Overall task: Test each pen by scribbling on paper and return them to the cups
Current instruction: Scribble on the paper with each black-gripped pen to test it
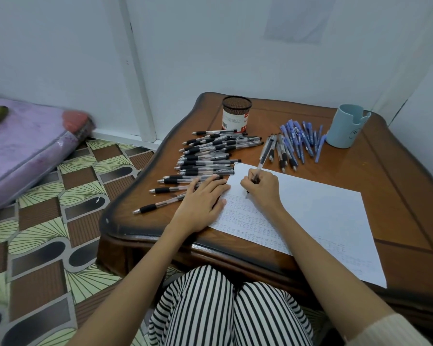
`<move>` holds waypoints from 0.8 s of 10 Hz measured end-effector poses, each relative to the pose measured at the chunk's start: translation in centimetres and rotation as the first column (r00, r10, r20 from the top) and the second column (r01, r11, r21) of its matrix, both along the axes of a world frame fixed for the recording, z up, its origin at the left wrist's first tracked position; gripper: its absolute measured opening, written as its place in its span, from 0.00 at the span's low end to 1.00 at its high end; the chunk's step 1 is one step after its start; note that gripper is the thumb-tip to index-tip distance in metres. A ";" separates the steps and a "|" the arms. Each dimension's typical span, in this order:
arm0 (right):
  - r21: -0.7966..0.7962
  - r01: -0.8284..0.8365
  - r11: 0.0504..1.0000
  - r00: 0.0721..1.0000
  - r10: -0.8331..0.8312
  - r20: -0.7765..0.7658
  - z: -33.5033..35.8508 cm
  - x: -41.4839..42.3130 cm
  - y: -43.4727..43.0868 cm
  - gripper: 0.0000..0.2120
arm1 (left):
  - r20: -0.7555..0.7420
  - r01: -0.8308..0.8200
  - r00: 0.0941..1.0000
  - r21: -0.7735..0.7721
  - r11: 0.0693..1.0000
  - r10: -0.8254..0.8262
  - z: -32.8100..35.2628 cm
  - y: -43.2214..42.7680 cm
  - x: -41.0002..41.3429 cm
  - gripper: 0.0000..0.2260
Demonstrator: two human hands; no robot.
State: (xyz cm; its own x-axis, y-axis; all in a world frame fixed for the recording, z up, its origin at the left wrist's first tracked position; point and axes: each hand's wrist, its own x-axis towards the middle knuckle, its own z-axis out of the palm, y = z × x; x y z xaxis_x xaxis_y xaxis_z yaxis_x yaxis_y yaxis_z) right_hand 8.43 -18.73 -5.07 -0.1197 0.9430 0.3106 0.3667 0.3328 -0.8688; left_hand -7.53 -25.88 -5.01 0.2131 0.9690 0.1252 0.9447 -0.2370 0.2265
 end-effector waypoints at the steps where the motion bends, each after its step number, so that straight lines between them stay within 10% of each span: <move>1: 0.006 -0.006 1.000 1.000 0.006 0.012 -0.1 0.0 0.1 0.21 | -0.003 -0.002 1.000 0.005 1.000 0.002 0.0 0.0 -0.1 0.20; 2: 0.016 0.022 1.000 0.995 -0.024 0.093 0.1 0.0 0.2 0.19 | -0.006 -0.001 1.000 0.005 1.000 0.001 -0.1 0.1 0.0 0.20; 4: -0.249 -0.056 0.967 0.964 -0.013 -0.267 1.1 0.6 0.2 0.22 | 0.015 0.010 1.000 0.010 1.000 -0.010 -0.3 0.2 -0.3 0.20; 5: -0.281 -0.077 0.956 0.928 -0.034 -0.370 1.9 1.2 0.5 0.05 | 0.020 0.009 1.000 0.014 1.000 -0.010 -0.3 0.3 -0.3 0.19; 8: -0.423 -0.325 0.846 0.741 -0.050 -0.669 4.0 1.5 1.7 0.13 | 0.019 0.005 1.000 0.011 1.000 -0.005 -0.2 0.2 -0.2 0.19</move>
